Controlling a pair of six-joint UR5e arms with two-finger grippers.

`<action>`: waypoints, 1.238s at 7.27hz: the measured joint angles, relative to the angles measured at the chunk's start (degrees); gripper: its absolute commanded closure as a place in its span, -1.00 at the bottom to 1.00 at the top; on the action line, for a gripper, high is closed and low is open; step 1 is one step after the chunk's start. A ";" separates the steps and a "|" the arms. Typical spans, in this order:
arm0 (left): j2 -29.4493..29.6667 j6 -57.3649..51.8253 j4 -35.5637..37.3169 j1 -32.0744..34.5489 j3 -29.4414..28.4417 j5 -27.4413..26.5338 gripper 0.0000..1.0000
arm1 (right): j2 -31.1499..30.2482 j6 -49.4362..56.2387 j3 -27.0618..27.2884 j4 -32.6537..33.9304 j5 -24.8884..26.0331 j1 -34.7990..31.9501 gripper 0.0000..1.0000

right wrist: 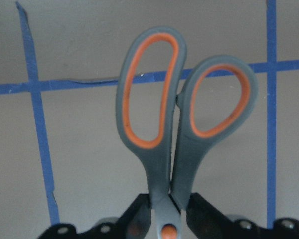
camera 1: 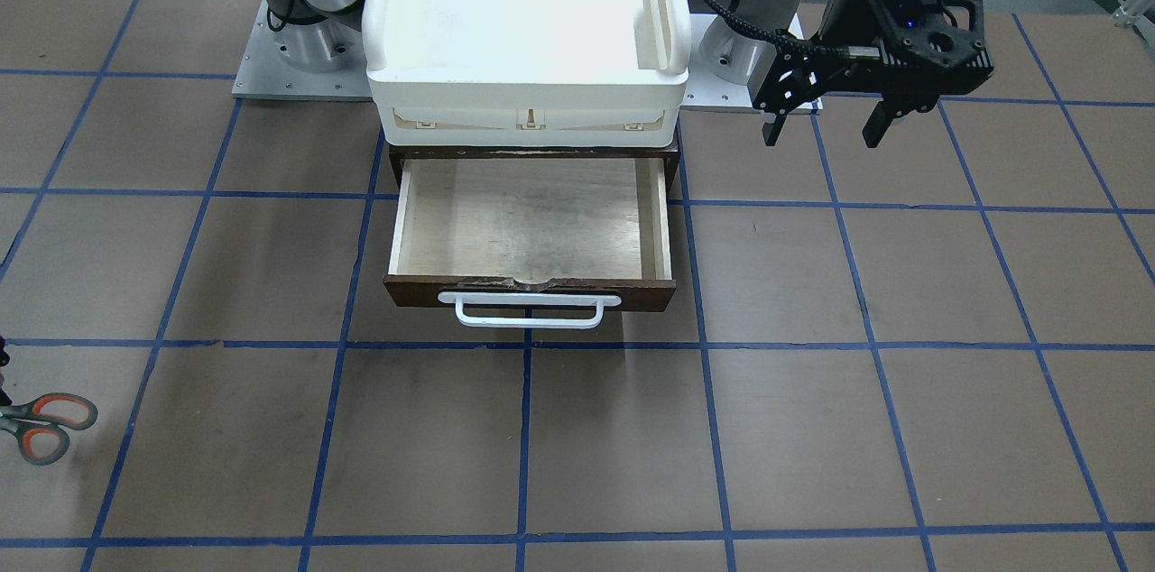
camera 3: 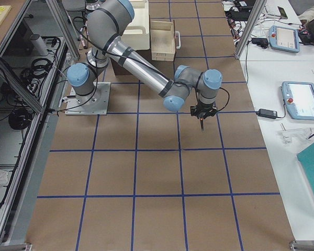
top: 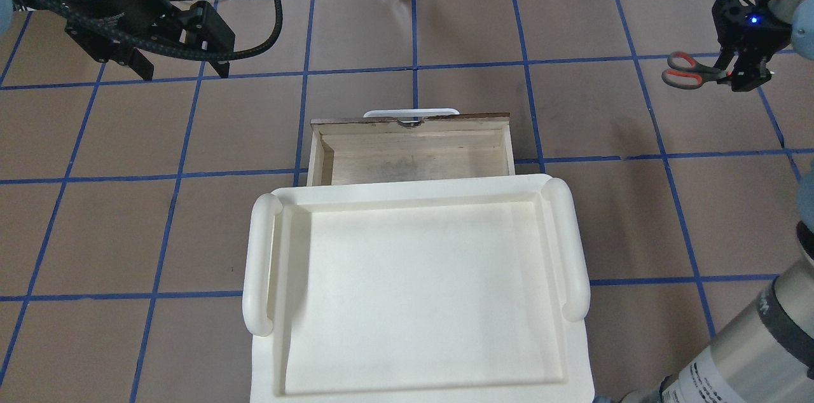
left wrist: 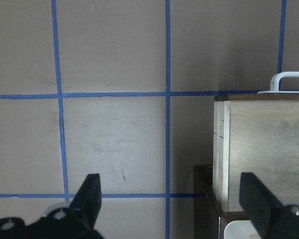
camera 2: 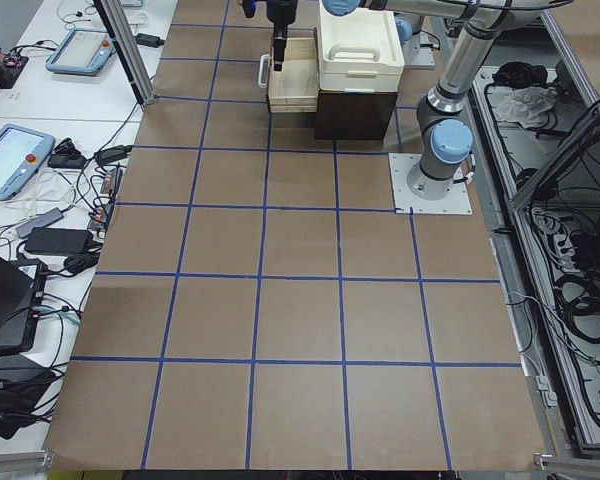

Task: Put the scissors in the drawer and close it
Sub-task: 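Carry the scissors with the right gripper over the open drawer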

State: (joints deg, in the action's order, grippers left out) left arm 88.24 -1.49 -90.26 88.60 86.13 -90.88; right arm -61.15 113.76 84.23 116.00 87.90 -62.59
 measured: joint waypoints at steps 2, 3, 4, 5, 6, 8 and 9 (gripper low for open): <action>-0.01 -0.02 0.00 0.00 0.00 0.00 -1.00 | -6.03 -4.82 -0.02 -6.98 -0.16 -4.88 1.00; -0.03 -0.06 0.00 0.00 0.00 0.00 -1.00 | -8.71 -7.48 -0.03 -10.08 -0.22 -7.53 1.00; -0.06 -0.08 0.00 -0.01 0.00 0.00 -1.00 | -11.34 -10.00 -0.03 -13.22 -0.26 -10.44 1.00; -0.08 -0.11 0.00 -0.05 0.00 0.00 -1.00 | -13.74 -12.98 -0.01 -16.34 -0.23 -13.96 1.00; -0.09 -0.15 0.00 -0.08 0.00 0.00 -1.00 | -15.46 -16.42 0.00 -18.68 0.06 -18.11 1.00; -0.09 -0.17 -0.02 -0.09 0.02 0.00 -1.00 | -16.54 -21.91 0.05 -20.65 0.43 -24.96 1.00; -0.09 -0.17 -0.06 -0.09 0.06 0.00 -1.00 | -16.55 -23.69 0.17 -20.85 0.20 -28.19 1.00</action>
State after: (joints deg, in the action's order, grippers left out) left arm 88.16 -1.67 -90.32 88.51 86.19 -90.88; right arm -77.70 90.07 84.40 95.15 88.10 -90.78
